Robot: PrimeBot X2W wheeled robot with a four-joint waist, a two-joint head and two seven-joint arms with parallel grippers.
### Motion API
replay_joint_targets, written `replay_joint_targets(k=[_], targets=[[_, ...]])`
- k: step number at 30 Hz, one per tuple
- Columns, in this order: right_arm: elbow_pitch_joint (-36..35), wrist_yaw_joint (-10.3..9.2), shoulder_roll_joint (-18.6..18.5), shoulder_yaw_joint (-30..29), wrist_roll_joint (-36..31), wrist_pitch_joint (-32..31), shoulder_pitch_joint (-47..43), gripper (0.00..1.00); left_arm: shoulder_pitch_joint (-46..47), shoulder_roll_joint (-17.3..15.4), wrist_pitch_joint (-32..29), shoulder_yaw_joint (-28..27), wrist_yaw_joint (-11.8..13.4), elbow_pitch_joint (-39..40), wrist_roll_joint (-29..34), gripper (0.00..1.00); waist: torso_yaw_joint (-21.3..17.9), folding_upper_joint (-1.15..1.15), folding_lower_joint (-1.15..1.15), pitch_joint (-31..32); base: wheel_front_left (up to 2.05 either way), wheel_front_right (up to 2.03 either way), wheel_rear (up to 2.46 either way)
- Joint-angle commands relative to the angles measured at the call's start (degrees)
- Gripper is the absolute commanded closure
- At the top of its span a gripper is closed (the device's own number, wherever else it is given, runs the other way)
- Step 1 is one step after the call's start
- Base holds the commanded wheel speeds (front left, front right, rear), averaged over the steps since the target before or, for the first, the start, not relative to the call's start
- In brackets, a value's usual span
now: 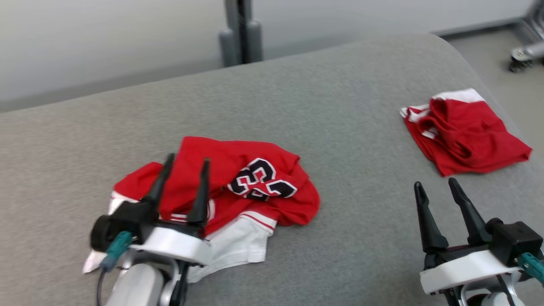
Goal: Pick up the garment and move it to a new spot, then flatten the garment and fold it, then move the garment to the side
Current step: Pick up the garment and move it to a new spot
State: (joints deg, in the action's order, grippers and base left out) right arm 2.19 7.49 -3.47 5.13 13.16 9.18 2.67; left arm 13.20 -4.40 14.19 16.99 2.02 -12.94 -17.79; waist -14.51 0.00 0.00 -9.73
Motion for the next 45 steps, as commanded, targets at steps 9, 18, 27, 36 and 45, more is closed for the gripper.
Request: replay_joint_targets(k=[9,18,27,36,45], targets=[[-1.69,0.01,-1.08,-2.80,-1.53,-2.26,-3.41,0.00,-8.20,-5.60,0.67,-7.55,3.25,7.65,-1.53,0.00,9.10,0.00,0.00,6.75,0.00,0.00,0.00],[-2.70,0.01,-1.90,-4.38,-2.19,-4.62,-6.63,0.00,-16.94,-9.13,-1.94,-9.10,4.65,14.66,-1.74,0.00,11.44,0.00,0.00,10.20,0.00,0.00,0.00],[-4.49,0.01,-1.47,-4.91,-2.66,-6.27,-10.56,0.00,-23.74,-9.23,-4.82,-8.52,6.49,19.74,-2.06,0.00,12.38,0.00,0.00,12.48,0.00,0.00,0.00],[-7.50,0.01,-0.81,-5.22,-2.94,-7.53,-13.22,0.00,-26.48,-9.08,-5.67,-7.90,7.15,20.61,-2.61,0.00,13.21,0.00,0.00,13.61,0.00,0.00,0.00],[-7.93,0.01,-0.55,-5.22,-2.89,-7.76,-13.28,0.00,-26.34,-9.17,-5.99,-7.47,7.41,20.50,-2.69,0.00,13.54,0.00,0.00,13.96,0.00,0.00,0.00]])
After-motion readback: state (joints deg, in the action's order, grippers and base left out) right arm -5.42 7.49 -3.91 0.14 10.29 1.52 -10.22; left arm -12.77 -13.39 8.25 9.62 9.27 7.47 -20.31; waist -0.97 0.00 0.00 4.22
